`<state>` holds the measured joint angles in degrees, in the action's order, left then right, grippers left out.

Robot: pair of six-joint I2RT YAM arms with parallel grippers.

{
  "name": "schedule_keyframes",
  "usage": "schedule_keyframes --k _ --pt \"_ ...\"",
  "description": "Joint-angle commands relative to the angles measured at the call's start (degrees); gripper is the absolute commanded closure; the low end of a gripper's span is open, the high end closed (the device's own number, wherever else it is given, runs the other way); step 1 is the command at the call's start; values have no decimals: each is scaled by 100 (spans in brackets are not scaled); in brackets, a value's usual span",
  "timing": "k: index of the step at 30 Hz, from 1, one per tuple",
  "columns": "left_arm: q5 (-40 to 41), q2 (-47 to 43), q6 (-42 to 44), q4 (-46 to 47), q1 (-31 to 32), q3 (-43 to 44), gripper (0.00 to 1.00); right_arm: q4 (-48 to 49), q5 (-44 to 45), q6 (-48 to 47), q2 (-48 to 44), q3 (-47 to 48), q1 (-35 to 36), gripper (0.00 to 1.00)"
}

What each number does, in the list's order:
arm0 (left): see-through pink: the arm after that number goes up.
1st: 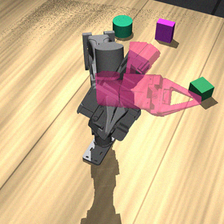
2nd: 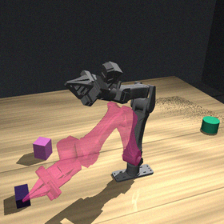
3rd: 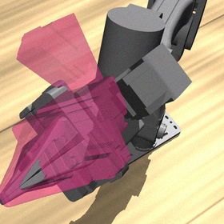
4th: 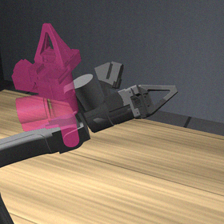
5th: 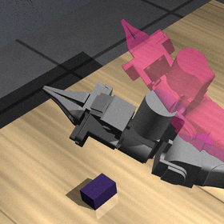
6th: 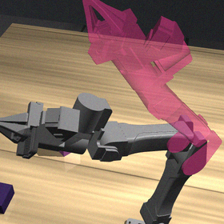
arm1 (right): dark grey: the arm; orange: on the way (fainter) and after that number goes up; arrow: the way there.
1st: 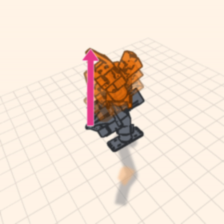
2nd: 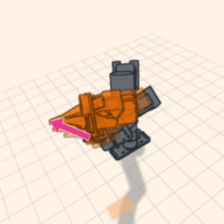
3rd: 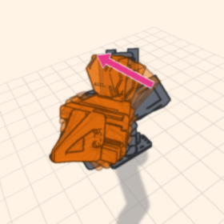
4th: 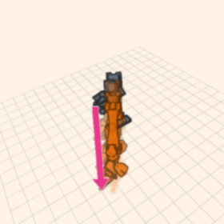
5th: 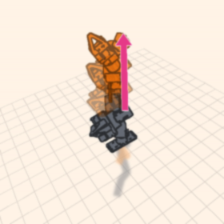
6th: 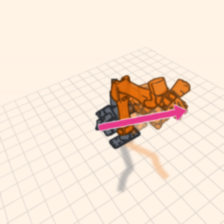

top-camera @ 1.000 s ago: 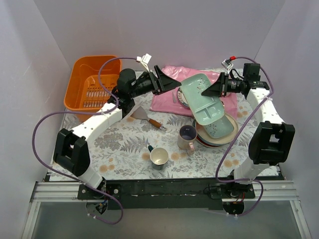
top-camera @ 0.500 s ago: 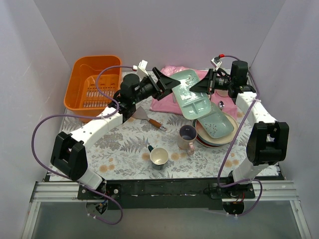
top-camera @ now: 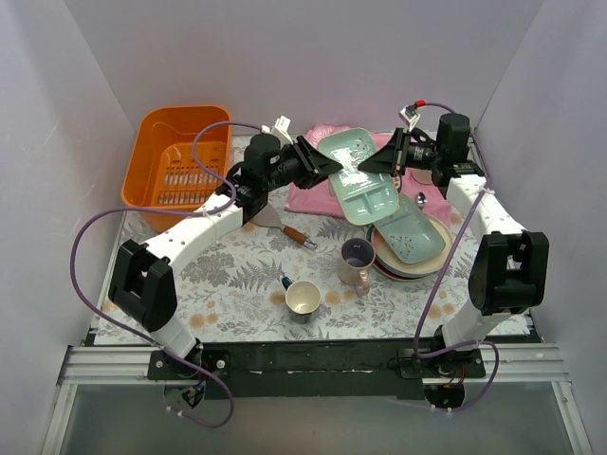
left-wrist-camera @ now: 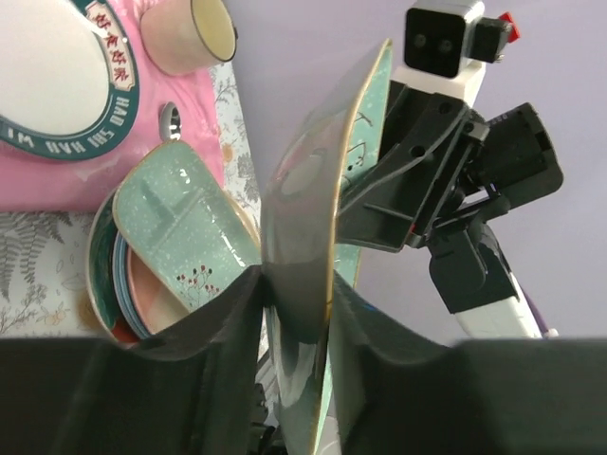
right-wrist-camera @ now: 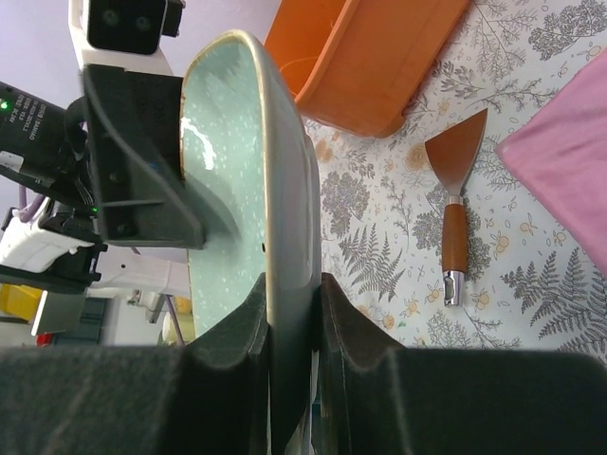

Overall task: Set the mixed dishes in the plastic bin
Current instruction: Pick up the plate at the center of the board, then place the plate in the plastic bin.

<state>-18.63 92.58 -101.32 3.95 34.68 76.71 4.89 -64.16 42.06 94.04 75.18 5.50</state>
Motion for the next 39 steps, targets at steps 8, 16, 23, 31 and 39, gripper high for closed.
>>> schedule_keyframes --k 8,16,23,31,39 --pt "439 -99 490 -992 4 591 100 311 -130 -312 -263 226 74 87" --pt "-956 -827 51 -184 -1294 -112 100 645 -746 -945 -360 173 74 19" --pt "-1860 -1031 656 -893 -2464 204 100 575 -984 -1490 -439 305 -101 14" --pt "-2452 -908 1956 -2064 -4203 1013 100 -874 -853 -2895 -553 401 -321 14" --pt "-1715 -565 1256 -1767 -4944 1251 100 -1499 -729 -3582 -659 393 -356 14"
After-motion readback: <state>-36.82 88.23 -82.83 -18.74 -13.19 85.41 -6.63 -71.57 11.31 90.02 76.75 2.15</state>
